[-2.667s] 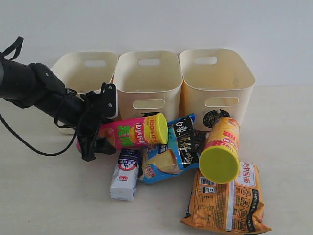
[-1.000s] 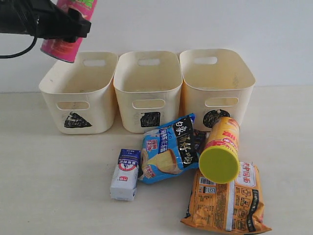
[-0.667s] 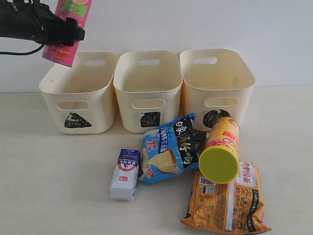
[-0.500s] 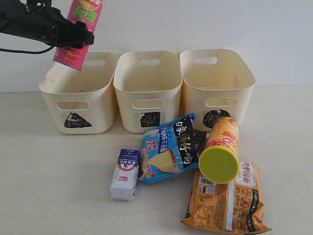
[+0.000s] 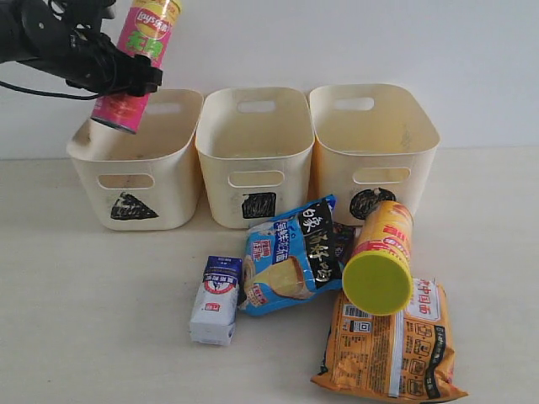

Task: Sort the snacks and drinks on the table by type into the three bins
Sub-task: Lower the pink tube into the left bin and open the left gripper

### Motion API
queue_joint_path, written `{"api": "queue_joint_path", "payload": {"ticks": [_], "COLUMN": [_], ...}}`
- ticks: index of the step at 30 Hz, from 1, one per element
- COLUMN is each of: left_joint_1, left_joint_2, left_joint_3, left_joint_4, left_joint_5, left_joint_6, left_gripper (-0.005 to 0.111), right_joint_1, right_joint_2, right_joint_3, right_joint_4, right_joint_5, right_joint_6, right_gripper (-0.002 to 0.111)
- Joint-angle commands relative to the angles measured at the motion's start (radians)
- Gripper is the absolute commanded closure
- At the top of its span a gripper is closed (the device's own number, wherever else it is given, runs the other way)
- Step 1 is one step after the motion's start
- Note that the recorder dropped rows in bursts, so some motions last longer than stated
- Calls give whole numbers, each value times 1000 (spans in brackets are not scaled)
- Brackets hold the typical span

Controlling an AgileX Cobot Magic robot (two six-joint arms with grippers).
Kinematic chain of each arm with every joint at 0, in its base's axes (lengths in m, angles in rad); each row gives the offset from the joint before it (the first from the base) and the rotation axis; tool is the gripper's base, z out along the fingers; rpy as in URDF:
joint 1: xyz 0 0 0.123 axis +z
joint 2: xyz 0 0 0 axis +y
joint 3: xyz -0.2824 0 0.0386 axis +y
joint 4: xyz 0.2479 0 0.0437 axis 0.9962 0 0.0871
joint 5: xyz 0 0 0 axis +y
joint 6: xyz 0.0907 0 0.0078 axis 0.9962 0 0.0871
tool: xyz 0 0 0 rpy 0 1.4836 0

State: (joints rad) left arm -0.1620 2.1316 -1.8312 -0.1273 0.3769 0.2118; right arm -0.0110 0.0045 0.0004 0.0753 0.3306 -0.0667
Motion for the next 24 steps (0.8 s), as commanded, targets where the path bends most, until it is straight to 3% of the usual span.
{"api": "queue_joint_path", "payload": {"ticks": [1, 6, 8, 10, 14, 16, 18, 24], "left_joint_1": [1, 1, 1, 1, 1, 1, 1, 1], "left_joint_2": [29, 56, 65, 77, 87, 87, 87, 82], "left_joint_3": [-8, -8, -8, -8, -8, -8, -8, -8], "left_joint_4": [19, 19, 19, 19, 19, 19, 19, 19], "left_joint_5": [-6, 4, 17, 34, 29, 24, 24, 26], "left_joint_6": [-41, -41, -41, -41, -32, -32, -32, -32], "left_gripper": [102, 102, 95, 78, 32, 18, 13, 14], "right_joint_1": [-8, -8, -8, -8, -8, -8, -8, -8], "right_joint_2": [-5, -5, -5, -5, -5, -5, -5, -5], "right_joint_3": [0, 0, 0, 0, 0, 0, 0, 0], "right_joint_4": [-5, -5, -5, -5, -5, -5, -5, -5], "right_joint_5": [-8, -8, -8, -8, -8, -8, -8, -8], "right_joint_6": [1, 1, 1, 1, 1, 1, 1, 1], "right_gripper": [108, 108, 108, 108, 108, 108, 108, 108]}}
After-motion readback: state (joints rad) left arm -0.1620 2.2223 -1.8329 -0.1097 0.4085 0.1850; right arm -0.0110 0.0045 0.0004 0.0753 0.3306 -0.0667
